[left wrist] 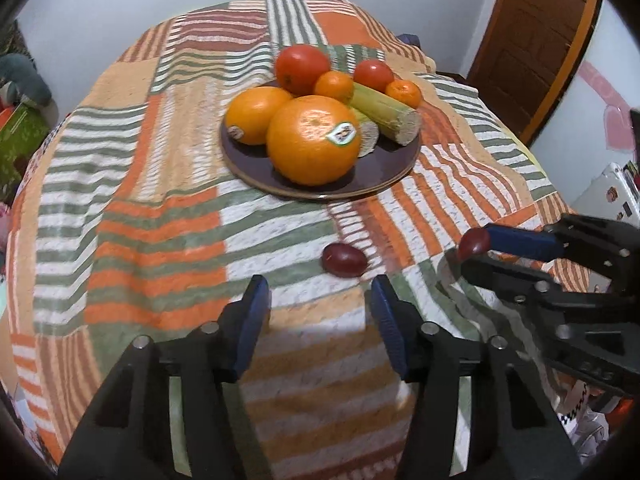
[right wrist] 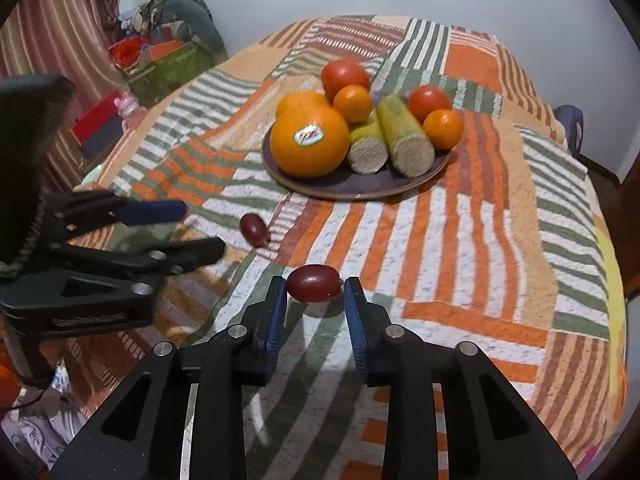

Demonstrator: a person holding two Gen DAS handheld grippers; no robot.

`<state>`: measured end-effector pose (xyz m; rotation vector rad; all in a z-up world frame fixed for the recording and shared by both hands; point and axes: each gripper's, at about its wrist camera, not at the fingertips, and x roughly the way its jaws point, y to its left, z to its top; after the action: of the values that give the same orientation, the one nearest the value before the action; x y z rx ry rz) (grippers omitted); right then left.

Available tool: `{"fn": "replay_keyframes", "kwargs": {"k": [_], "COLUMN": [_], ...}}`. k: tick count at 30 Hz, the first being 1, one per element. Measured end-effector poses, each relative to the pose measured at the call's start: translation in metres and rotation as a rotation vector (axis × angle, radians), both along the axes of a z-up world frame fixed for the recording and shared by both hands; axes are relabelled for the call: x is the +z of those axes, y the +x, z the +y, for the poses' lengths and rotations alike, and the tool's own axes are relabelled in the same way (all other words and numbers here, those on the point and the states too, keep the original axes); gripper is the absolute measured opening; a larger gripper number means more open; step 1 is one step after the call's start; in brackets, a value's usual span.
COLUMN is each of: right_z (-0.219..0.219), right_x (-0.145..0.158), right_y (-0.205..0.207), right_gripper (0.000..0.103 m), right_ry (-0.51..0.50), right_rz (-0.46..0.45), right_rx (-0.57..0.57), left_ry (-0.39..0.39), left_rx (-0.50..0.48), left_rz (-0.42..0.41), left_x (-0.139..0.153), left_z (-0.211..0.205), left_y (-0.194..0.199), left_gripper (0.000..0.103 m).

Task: Organize fruits
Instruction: 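Grasp a dark red grape with the left gripper while the right gripper grasps another grape, then carry the grape onto the plate and open the left gripper while the right gripper drops its grape there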

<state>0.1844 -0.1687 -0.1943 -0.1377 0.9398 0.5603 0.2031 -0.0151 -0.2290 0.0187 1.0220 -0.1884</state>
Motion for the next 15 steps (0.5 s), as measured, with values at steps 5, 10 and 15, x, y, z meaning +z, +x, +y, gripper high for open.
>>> {"fn": "replay_keyframes", "kwargs": {"k": [5, 10, 15], "right_z": [-0.013, -0.022, -0.027], "right_x": [0.006, 0.004, 0.005], "right_y": [0.004, 0.007, 0.01], "right_gripper": [0.027, 0.027, 0.027], "right_ry": [0.026, 0.036, 0.049], "right_rz": [-0.008, 0.0, 0.004], "right_rx": [-0.03, -0.047, -0.061], "left_ry": [-0.012, -0.048, -0.023], "left_rx": [-0.013, -0.035, -0.05], "left_rz": [0.03, 0.019, 0.012], "left_x": [-0.014, -0.013, -0.012], "left_z": [-0.008, -0.011, -0.014], "left_y": [0.018, 0.019, 0.018], "left_gripper": [0.043, 0.026, 0.027]}}
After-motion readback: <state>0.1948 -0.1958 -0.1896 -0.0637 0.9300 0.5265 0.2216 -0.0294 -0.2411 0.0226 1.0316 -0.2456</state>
